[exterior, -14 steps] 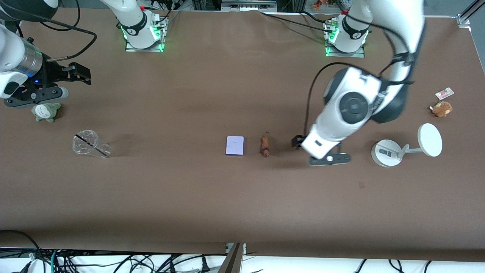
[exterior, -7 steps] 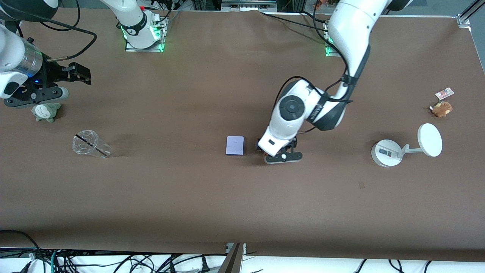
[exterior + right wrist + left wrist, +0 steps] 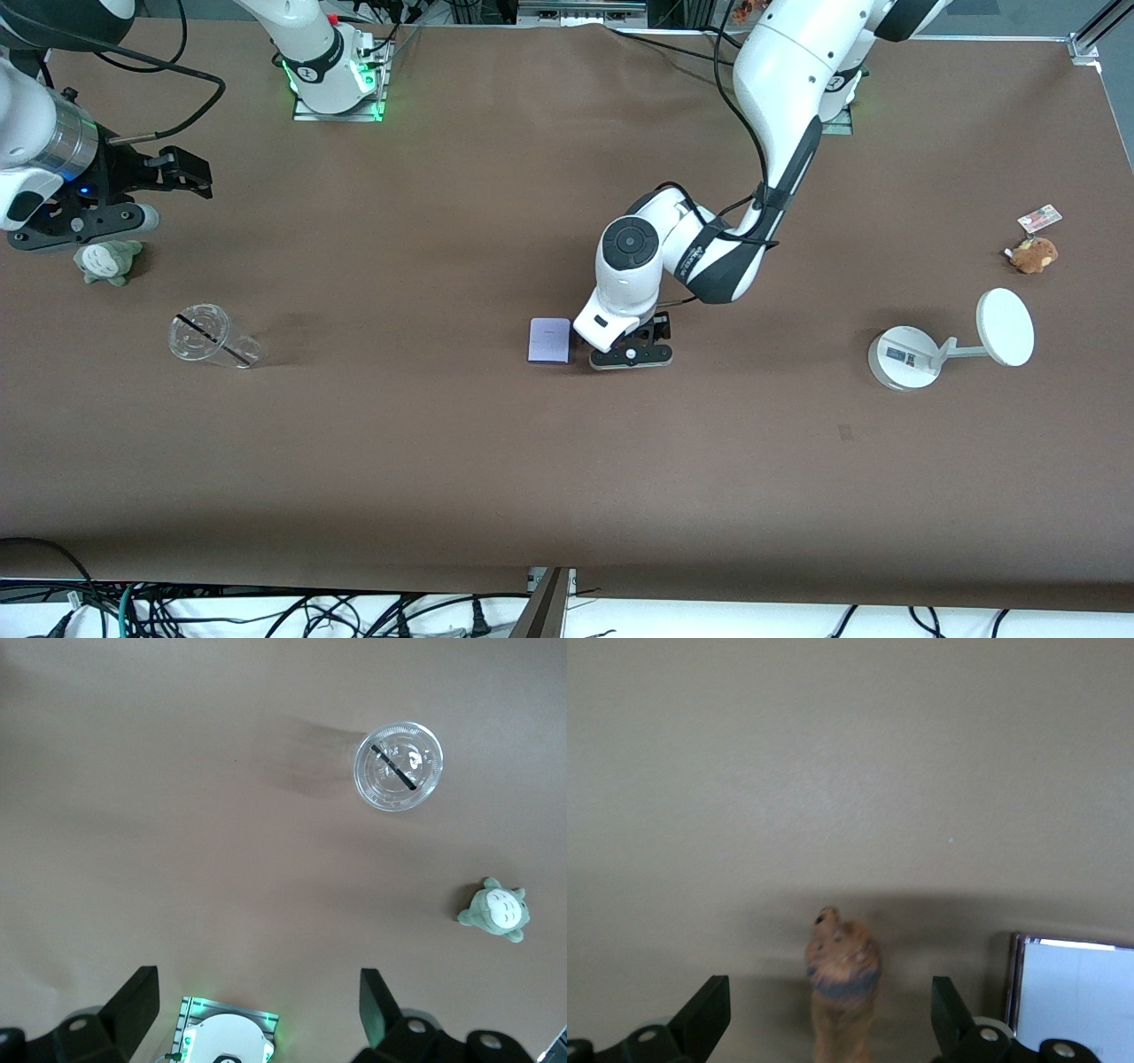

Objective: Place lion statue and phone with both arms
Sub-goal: 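Close the left gripper on the lion statue and lift it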

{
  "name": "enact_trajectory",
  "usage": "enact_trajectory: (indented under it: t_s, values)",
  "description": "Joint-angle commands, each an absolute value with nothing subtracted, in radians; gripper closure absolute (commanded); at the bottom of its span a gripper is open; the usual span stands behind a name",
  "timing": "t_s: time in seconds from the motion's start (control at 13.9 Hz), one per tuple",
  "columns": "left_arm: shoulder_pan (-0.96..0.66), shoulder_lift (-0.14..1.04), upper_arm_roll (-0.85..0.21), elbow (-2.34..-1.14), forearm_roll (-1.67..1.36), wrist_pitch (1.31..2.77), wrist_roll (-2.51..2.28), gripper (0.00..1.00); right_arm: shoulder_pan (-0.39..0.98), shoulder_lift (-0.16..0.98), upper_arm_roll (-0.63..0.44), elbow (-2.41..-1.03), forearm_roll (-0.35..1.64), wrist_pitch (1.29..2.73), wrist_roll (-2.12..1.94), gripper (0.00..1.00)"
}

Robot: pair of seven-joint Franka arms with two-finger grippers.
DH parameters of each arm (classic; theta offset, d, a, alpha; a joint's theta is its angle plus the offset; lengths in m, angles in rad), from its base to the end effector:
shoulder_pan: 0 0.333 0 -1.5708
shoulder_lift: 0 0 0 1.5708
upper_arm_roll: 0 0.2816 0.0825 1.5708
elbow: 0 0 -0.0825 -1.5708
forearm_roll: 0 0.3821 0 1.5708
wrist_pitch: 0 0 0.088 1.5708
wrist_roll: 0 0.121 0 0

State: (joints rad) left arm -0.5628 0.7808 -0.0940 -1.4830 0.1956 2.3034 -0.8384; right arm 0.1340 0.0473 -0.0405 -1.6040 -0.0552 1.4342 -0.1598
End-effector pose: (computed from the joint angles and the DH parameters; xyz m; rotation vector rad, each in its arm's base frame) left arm 0.5608 -0.4138 0.1788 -3.1056 -0.1280 -0.1384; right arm 0.5414 0.0439 0.5250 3.0490 0.3856 -0.3376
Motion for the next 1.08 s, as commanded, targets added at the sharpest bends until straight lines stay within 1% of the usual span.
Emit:
enact_trajectory:
  t_s: [0.0,0.22,0.29,0.36,0.43,0.5,0.57,0.79,1.0]
  values:
    - [-0.575,0.813,-0.083,-1.450,0.222,2.321,-0.861,0.00,0.129,0.055,-0.041,-1.582,-0.049,1.417,-0.173,0.00]
    - [-0.575,0.808,-0.083,-1.450,0.225,2.321,-0.862,0.00,0.126,0.055,-0.043,-1.580,-0.048,1.417,-0.175,0.00]
    - [-0.574,0.808,-0.083,-1.451,0.222,2.319,-0.864,0.42,0.126,0.055,-0.044,-1.578,-0.048,1.417,-0.175,0.00]
    - [-0.575,0.807,-0.083,-1.454,0.222,2.319,-0.880,0.65,0.126,0.055,-0.044,-1.580,-0.048,1.417,-0.175,0.00]
    - [-0.575,0.807,-0.083,-1.459,0.224,2.319,-0.900,0.80,0.124,0.055,-0.046,-1.580,-0.048,1.417,-0.175,0.00]
    - [-0.577,0.807,-0.083,-1.459,0.224,2.319,-0.905,0.93,0.123,0.055,-0.048,-1.578,-0.048,1.417,-0.175,0.00]
    - [-0.577,0.805,-0.083,-1.460,0.224,2.319,-0.905,1.00,0.124,0.055,-0.048,-1.578,-0.046,1.417,-0.173,0.00]
    - [-0.568,0.795,-0.083,-1.476,0.225,2.318,-0.878,1.00,0.126,0.055,-0.046,-1.578,-0.046,1.417,-0.170,0.00]
    - [-0.517,0.743,-0.083,-1.491,0.213,2.292,-0.754,1.00,0.127,0.055,-0.048,-1.578,-0.044,1.417,-0.169,0.00]
